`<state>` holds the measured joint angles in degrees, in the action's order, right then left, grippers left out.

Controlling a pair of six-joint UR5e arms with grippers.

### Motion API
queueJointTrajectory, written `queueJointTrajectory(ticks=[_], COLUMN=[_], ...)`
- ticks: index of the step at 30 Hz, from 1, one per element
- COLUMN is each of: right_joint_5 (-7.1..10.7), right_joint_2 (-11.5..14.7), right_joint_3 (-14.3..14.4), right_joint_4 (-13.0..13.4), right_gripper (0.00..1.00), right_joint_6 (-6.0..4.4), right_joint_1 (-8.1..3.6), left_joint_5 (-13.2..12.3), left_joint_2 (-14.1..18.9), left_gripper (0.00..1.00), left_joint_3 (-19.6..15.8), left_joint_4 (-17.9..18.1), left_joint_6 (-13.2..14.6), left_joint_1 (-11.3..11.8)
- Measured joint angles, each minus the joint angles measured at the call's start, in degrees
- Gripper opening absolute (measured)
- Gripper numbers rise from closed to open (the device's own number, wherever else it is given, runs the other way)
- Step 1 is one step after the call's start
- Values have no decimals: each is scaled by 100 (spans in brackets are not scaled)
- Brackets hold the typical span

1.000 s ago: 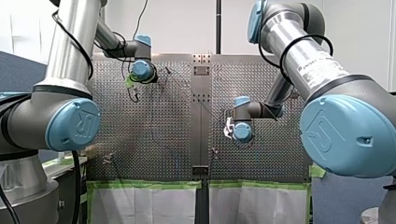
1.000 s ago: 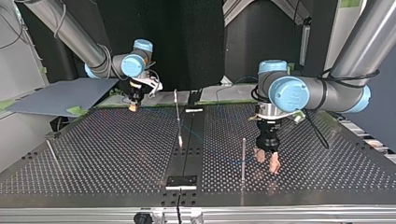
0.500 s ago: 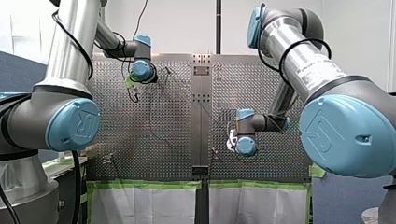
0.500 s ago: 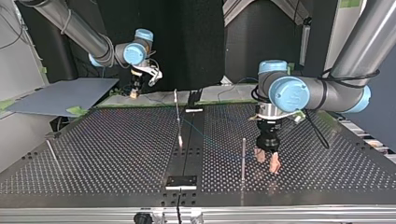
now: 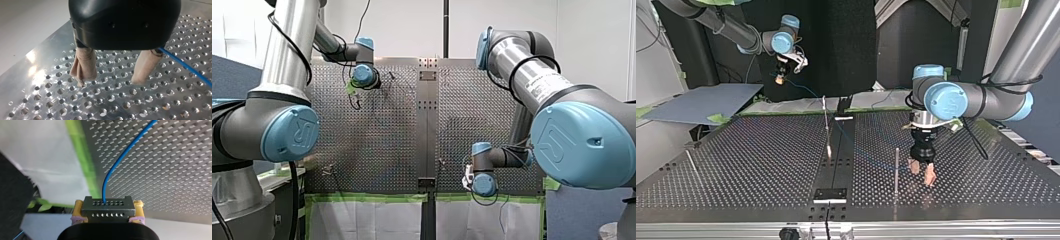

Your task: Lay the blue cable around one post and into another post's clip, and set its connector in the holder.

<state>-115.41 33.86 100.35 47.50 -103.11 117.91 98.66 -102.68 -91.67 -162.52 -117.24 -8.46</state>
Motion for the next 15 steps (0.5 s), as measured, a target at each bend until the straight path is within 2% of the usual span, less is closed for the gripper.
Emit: queueJointTrajectory(ticks=[6, 12, 15], right_joint_5=[0, -7, 9], right_joint_2=[-278, -574, -756], right_joint_3=[277, 574, 755], right_joint_4=[278, 574, 757], right_gripper=[0, 0, 0], right_joint_6=[-31, -207, -251], right_joint_1=[-16, -68, -121], left_joint_5=[0, 9, 14], left_joint_2=[0, 0, 0], left_gripper=[100, 100, 100], left_joint_3=[0, -2, 0], left_joint_4=[0, 0, 0], left_joint_6=[0, 13, 11], left_joint_1=[0, -6, -6])
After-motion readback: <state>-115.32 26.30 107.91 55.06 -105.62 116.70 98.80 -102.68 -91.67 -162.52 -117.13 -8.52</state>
